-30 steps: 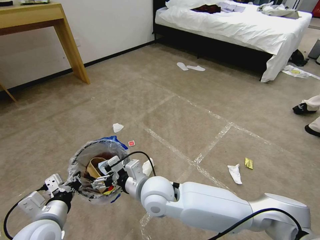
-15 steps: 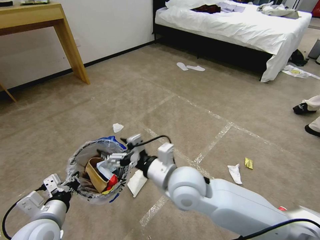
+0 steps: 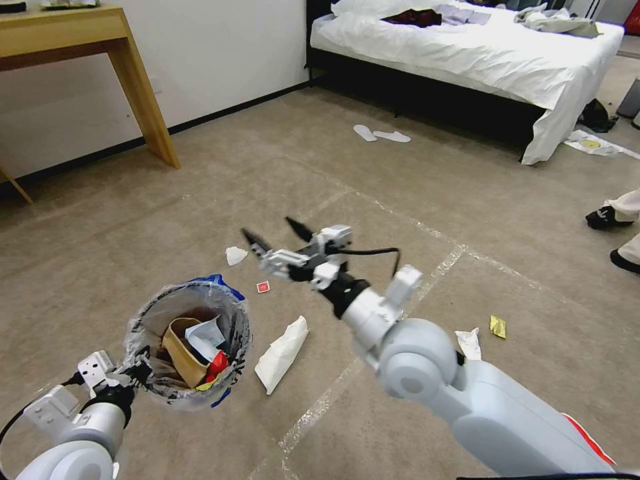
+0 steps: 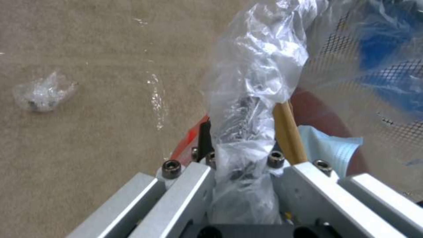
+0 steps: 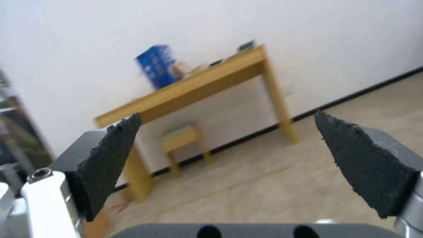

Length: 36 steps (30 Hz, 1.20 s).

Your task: Pick up the trash bin and place the garbage on the floor into it.

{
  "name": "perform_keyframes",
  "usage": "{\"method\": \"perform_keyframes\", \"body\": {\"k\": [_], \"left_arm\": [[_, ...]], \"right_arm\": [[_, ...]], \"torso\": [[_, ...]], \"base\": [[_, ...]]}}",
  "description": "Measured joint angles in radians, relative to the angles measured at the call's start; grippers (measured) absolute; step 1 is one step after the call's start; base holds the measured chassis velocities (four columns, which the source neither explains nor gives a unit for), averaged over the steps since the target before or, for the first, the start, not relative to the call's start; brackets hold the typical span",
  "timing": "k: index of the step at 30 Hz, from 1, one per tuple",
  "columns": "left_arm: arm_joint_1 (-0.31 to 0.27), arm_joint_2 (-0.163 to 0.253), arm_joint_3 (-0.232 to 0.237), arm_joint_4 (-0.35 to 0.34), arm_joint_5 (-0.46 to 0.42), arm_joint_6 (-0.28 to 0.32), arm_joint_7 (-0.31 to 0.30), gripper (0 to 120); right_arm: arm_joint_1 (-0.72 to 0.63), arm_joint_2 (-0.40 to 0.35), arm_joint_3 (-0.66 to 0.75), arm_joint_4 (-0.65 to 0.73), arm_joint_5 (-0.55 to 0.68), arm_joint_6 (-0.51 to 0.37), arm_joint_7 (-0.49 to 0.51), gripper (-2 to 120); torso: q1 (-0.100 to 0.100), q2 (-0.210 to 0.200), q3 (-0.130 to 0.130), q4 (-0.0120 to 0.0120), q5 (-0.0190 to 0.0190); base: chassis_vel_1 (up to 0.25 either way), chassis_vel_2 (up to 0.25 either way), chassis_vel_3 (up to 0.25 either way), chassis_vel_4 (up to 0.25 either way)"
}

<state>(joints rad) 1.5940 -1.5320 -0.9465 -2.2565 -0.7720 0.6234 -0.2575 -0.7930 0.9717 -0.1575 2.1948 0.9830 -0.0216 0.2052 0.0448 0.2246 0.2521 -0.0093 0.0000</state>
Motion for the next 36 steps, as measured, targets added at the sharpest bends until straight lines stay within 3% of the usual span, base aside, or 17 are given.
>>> {"method": "perform_keyframes", "body": {"k": [10, 18, 36], "left_arm": [[-0.002, -0.004, -0.012, 0.000, -0.001, -0.003, -0.001, 1], [-0.004, 0.000, -0.041, 0.006, -0.011, -0.004, -0.004, 1], [0.005, -0.003, -0.041, 0.001, -0.011, -0.007, -0.005, 1]], "right_arm": [[-0.148, 0.005, 0.151, -0.027, -0.249, 0.163, -0.025, 100], [-0.294, 0.084, 0.283, -0.081, -0.402, 0.255, -0.107, 100], [-0.295, 0.102, 0.256, -0.104, -0.420, 0.250, -0.104, 100]], "torso": [[0.000, 0.000, 0.000, 0.0000, 0.0000], [0.000, 0.000, 0.000, 0.0000, 0.0000], [0.000, 0.000, 0.000, 0.0001, -0.0002]], "base": [[0.000, 0.000, 0.000, 0.000], [0.000, 0.000, 0.000, 0.000], [-0.021, 0.022, 0.022, -0.023]]}}
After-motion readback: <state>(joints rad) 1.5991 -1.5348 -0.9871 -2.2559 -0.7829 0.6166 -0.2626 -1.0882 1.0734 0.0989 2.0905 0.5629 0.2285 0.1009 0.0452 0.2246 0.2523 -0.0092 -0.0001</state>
